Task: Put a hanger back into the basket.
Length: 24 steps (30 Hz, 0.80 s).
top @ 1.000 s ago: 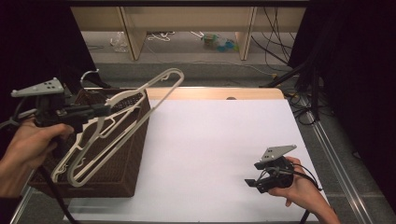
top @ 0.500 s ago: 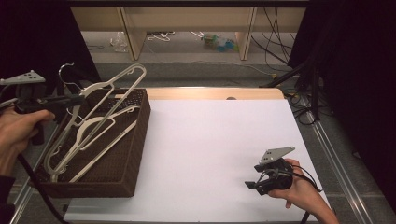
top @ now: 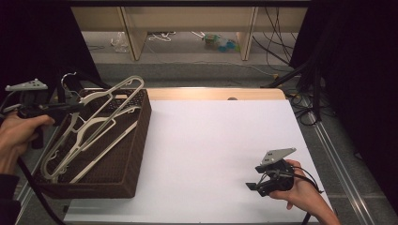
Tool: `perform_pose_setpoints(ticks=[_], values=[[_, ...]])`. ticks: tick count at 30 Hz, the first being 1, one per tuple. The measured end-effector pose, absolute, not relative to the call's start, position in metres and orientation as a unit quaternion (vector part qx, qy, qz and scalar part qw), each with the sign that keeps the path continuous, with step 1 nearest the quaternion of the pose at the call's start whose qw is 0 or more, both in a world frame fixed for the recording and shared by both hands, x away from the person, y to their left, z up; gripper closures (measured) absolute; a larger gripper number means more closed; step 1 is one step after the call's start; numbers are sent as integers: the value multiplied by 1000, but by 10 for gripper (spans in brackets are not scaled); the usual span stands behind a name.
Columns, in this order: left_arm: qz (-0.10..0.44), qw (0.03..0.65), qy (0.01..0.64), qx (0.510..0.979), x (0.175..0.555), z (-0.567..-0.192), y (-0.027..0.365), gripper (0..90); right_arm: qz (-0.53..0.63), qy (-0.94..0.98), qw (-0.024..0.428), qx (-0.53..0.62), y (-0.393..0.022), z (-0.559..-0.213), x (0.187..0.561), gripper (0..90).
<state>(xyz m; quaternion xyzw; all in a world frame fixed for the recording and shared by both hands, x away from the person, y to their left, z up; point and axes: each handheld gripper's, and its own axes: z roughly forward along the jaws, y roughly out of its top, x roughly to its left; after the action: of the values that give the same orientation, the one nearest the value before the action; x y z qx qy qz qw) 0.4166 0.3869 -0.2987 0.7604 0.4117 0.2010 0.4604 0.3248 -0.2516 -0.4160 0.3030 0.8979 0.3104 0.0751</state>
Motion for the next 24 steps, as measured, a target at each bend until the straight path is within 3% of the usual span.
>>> perform_pose_setpoints(ticks=[24], values=[[116, 433, 462, 766, 420, -347, 388, 852, 305, 899, 70, 306, -252, -418, 325, 318]])
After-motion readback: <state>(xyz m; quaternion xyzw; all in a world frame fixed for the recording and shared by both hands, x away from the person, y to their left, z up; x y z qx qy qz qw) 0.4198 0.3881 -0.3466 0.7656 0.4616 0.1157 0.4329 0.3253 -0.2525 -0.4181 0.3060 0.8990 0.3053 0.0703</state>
